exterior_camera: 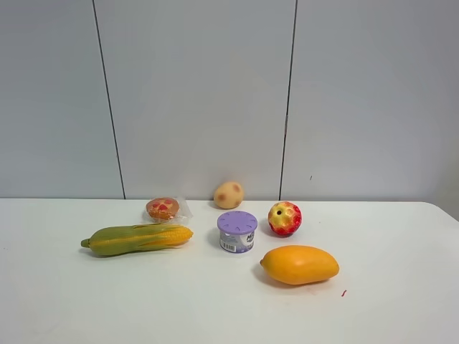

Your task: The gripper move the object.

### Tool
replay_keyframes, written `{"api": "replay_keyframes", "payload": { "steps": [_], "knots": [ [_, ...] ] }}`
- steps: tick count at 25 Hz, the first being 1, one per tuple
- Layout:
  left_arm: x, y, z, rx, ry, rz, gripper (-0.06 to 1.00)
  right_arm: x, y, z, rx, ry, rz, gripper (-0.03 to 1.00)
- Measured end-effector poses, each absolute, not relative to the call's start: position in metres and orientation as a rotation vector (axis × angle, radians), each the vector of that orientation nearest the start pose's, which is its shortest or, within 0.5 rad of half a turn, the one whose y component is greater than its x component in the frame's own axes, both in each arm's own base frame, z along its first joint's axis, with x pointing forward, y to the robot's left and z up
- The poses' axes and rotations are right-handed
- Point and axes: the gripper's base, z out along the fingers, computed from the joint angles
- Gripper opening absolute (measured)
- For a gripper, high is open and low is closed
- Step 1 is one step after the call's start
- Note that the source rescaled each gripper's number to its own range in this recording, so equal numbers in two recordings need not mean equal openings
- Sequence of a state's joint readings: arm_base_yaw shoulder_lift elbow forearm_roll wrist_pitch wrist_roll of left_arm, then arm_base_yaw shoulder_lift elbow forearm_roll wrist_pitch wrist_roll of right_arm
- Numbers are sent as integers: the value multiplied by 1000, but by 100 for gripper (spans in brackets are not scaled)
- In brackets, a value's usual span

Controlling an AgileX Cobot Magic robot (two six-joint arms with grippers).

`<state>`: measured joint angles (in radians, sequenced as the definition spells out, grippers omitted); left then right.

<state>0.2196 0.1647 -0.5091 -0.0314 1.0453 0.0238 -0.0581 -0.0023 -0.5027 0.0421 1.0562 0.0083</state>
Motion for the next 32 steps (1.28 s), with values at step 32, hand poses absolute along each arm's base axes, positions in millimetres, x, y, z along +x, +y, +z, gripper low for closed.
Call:
{"api": "replay_keyframes", "payload": {
  "steps": [32],
  "knots": [
    [-5, -4, 281, -199, 2010, 115, 98, -5, 4, 278, 66, 2033, 19, 100]
  ]
}}
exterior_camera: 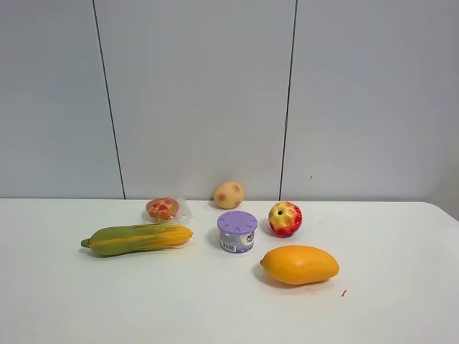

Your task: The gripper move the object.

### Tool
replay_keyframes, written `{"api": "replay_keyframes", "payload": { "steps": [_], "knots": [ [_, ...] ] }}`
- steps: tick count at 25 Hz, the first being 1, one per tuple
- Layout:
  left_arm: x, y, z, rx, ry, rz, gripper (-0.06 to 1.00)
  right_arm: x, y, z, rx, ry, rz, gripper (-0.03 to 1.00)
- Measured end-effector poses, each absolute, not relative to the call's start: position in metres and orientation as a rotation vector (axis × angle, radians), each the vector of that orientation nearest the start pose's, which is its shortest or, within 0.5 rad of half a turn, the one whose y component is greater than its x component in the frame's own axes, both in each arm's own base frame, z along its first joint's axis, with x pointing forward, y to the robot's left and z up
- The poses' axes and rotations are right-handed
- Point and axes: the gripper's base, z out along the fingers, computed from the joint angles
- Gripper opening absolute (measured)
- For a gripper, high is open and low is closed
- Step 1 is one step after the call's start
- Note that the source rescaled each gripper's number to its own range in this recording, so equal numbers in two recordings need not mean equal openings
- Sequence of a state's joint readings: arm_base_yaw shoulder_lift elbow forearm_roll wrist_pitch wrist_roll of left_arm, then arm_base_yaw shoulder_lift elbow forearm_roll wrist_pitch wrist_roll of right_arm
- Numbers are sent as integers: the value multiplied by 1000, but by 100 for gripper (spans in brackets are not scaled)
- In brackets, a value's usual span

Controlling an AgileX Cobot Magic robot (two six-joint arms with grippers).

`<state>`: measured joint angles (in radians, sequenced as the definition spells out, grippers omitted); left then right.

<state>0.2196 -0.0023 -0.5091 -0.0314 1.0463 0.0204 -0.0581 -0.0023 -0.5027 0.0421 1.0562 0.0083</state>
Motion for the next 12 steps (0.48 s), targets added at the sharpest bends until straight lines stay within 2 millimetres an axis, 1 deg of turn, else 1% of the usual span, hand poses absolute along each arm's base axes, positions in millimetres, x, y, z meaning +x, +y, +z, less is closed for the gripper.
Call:
{"api": "replay_keyframes", "payload": {
  "steps": [5, 12],
  "knots": [
    [-5, -4, 281, -197, 2010, 113, 98, -5, 4, 278, 66, 2033, 19, 100],
    [-5, -3, 281, -135, 2014, 76, 98, -5, 4, 278, 66, 2033, 19, 100]
  ]
}}
